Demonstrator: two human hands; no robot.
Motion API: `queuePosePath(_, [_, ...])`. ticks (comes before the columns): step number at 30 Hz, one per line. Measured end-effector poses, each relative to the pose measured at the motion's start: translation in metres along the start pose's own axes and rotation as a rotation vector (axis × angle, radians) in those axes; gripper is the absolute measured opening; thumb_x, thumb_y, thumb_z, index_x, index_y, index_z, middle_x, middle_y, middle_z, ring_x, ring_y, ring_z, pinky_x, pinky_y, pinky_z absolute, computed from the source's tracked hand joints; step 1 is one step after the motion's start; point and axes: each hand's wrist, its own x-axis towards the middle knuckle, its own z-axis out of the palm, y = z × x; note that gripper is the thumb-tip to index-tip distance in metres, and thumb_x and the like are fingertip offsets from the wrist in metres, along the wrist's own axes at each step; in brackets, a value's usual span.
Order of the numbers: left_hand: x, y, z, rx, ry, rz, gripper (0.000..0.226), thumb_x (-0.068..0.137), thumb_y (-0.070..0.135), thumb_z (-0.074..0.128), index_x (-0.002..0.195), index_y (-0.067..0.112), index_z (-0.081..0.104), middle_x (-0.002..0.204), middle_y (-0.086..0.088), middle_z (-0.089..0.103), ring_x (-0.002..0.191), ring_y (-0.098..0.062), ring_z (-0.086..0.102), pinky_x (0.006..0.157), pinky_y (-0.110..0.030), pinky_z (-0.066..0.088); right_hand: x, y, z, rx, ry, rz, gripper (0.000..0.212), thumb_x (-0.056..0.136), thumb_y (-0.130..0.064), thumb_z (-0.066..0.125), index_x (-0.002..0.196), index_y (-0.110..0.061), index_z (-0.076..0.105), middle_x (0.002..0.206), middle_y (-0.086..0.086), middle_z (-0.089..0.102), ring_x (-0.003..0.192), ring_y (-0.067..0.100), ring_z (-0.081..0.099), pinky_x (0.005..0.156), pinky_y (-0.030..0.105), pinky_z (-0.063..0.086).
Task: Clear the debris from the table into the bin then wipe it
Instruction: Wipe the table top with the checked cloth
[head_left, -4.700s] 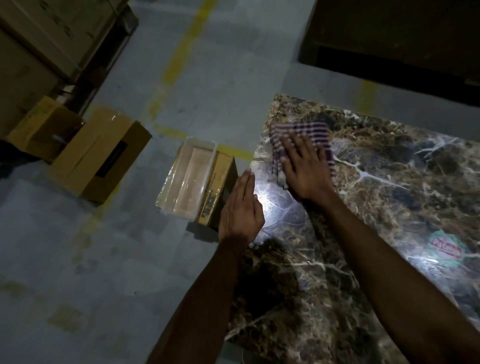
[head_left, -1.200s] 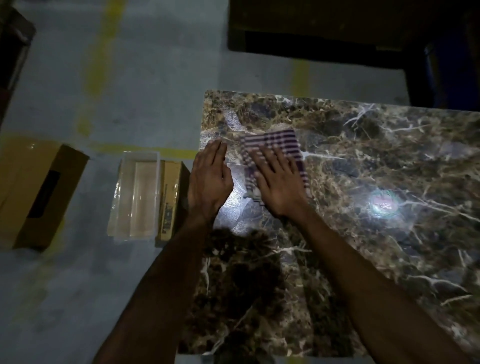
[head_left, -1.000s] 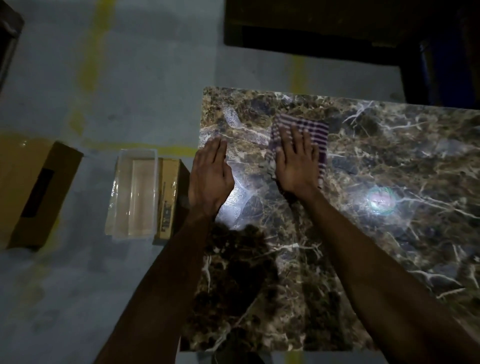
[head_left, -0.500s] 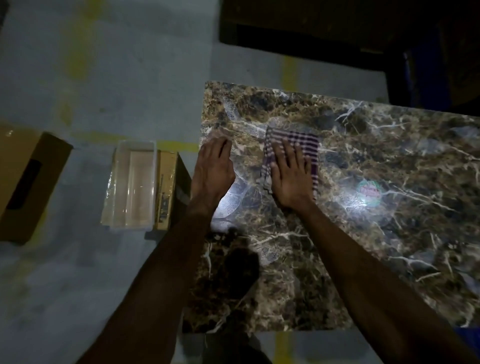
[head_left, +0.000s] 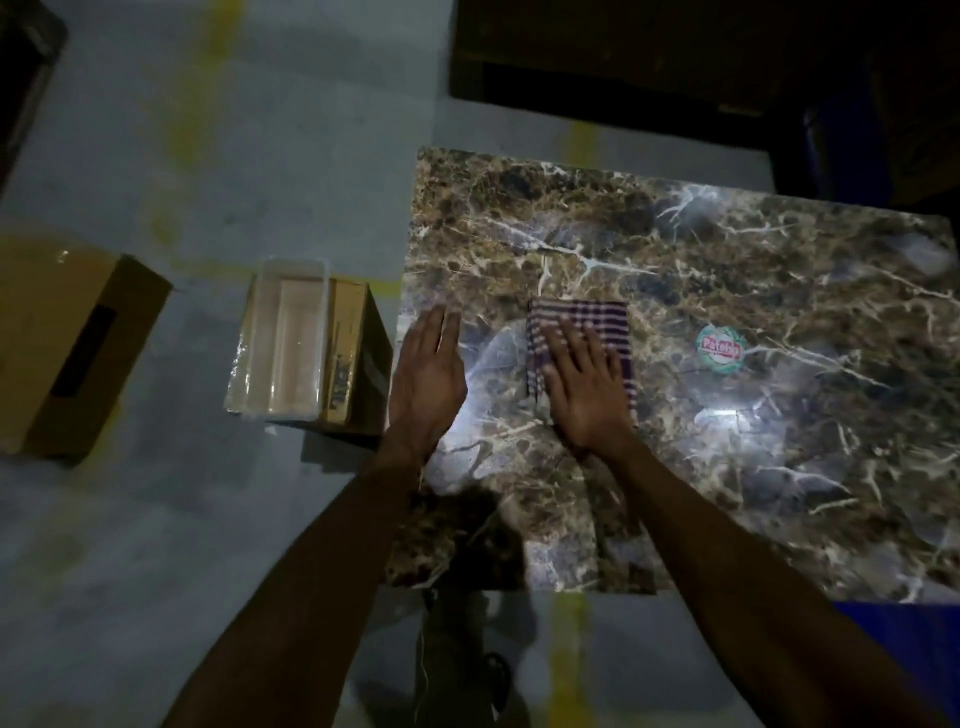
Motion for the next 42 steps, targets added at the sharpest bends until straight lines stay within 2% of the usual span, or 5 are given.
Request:
queuePosePath(10, [-0.117,0.037,0.01,0.048,-0.036,-0.092,0.057,0.107,0.023,0.028,0.161,0.008,0.029,0.169,-0.011,0.025,0.158,-0.028,0.021,0.122,-0.05,0.031,-0.079,-0.035,0.022,-0.013,-0.012,-0.231,0.056,0.111,-0.044,0.017,0.166,-0.031,0.013,0.174,-0.002,0.009,0.161,0.025,0.001,0.128,0.049,0.006])
queuePosePath(18, [-0.125,0.036,0.012,0.001,0.055,-0.073,0.054,0.107,0.022,0.035,0.159,0.011,0.036,0.166,-0.008,0.034,0.156,-0.025,0.025,0.125,-0.047,0.026,-0.058,-0.022,0.017,0.072,0.057,0.076,0.058,0.11,-0.047,0.015,0.166,-0.032,0.009,0.174,-0.001,0.006,0.16,0.029,0.0,0.126,0.053,0.0])
queuePosePath(27, [-0.126,0.031,0.012,-0.235,0.186,-0.113,0.053,0.091,-0.007,0.05,0.144,0.0,0.055,0.152,-0.016,0.053,0.146,-0.031,0.043,0.124,-0.045,0.03,-0.135,-0.035,0.039,-0.026,-0.009,-0.313,0.055,0.112,-0.043,0.022,0.166,-0.033,0.013,0.174,-0.004,0.011,0.161,0.025,0.005,0.128,0.051,0.009])
queuePosePath(35, [-0.125,0.033,0.015,-0.203,0.221,-0.105,0.061,0.084,-0.012,0.048,0.145,-0.004,0.052,0.15,-0.021,0.053,0.143,-0.036,0.046,0.121,-0.05,0.035,-0.094,-0.047,0.037,0.066,0.088,0.002,0.056,0.112,-0.043,0.021,0.166,-0.032,0.013,0.174,-0.001,0.006,0.161,0.027,0.001,0.127,0.05,-0.002])
queuePosePath(42, [-0.125,0.03,0.016,-0.189,0.19,-0.095,0.049,0.098,0.008,0.051,0.147,-0.001,0.05,0.153,-0.019,0.05,0.145,-0.033,0.042,0.122,-0.05,0.031,-0.148,-0.066,0.058,0.004,0.031,-0.248,0.057,0.112,-0.043,0.021,0.166,-0.03,0.011,0.174,0.0,0.004,0.161,0.025,0.0,0.128,0.05,0.006])
